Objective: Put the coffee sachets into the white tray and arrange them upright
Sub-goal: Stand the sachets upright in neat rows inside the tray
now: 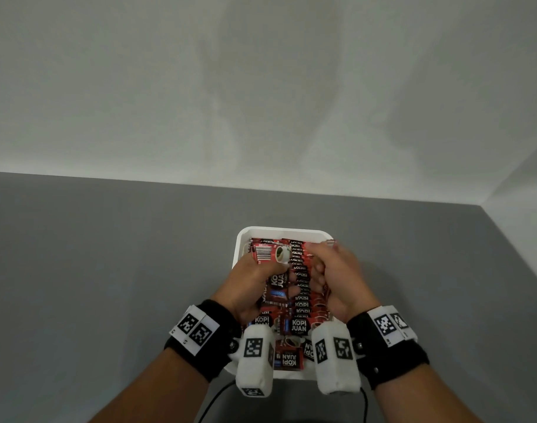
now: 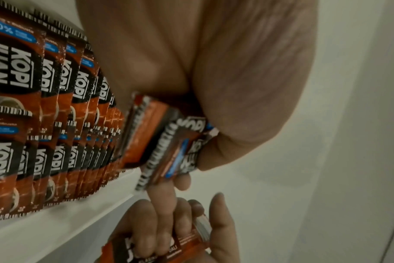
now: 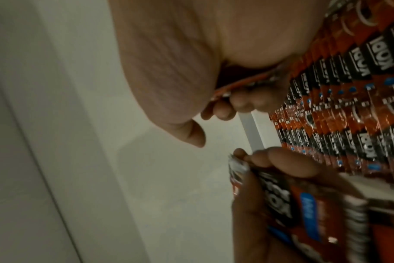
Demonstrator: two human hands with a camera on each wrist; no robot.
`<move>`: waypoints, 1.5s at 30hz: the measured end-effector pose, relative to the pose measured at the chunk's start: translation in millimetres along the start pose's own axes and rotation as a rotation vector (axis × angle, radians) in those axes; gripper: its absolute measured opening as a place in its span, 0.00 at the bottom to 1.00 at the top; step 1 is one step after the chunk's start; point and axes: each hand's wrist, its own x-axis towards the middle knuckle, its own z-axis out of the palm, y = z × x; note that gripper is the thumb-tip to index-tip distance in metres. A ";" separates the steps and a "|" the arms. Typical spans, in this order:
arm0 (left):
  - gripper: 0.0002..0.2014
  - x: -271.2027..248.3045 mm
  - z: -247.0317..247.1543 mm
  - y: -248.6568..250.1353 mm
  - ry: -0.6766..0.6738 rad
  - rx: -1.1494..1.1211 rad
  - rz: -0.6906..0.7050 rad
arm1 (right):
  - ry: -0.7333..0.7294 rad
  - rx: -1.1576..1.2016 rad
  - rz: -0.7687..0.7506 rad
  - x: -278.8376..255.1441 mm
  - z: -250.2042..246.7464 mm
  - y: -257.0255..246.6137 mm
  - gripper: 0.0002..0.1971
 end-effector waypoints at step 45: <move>0.18 6.7 -9.4 -3.2 -0.108 -0.215 -0.178 | -0.023 -0.062 -0.131 -5.6 1.4 -12.4 0.05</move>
